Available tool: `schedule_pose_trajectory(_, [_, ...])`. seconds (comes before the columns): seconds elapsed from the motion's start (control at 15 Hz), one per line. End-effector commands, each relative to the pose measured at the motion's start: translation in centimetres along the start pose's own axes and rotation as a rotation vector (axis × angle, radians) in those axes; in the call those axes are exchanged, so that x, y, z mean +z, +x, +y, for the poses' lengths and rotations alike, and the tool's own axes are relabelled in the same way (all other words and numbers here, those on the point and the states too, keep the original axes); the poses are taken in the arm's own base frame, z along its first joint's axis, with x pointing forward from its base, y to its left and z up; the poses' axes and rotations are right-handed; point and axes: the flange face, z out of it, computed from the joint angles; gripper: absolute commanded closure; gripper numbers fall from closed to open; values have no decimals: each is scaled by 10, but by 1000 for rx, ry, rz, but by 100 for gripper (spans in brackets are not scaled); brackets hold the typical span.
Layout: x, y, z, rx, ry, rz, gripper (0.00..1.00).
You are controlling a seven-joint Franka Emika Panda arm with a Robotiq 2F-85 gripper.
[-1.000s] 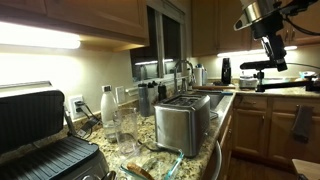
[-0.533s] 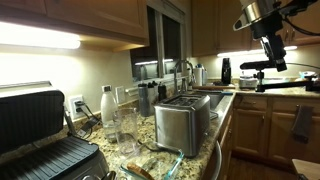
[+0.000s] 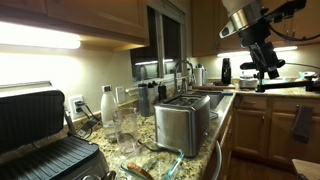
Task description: Pick up one slice of bread from the glass bowl and place it inside the left slot of the toaster
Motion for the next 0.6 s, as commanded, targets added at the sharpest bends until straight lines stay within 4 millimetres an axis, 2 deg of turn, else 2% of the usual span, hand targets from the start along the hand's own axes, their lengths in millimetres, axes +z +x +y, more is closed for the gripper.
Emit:
schedule_pose_trajectory(0.0, [3, 24, -15, -46, 4, -2, 0])
schedule_pose_trajectory(0.33, [16, 56, -30, -82, 4, -36, 0])
schedule_pose_trajectory(0.53, [18, 72, -42, -107, -10, -33, 0])
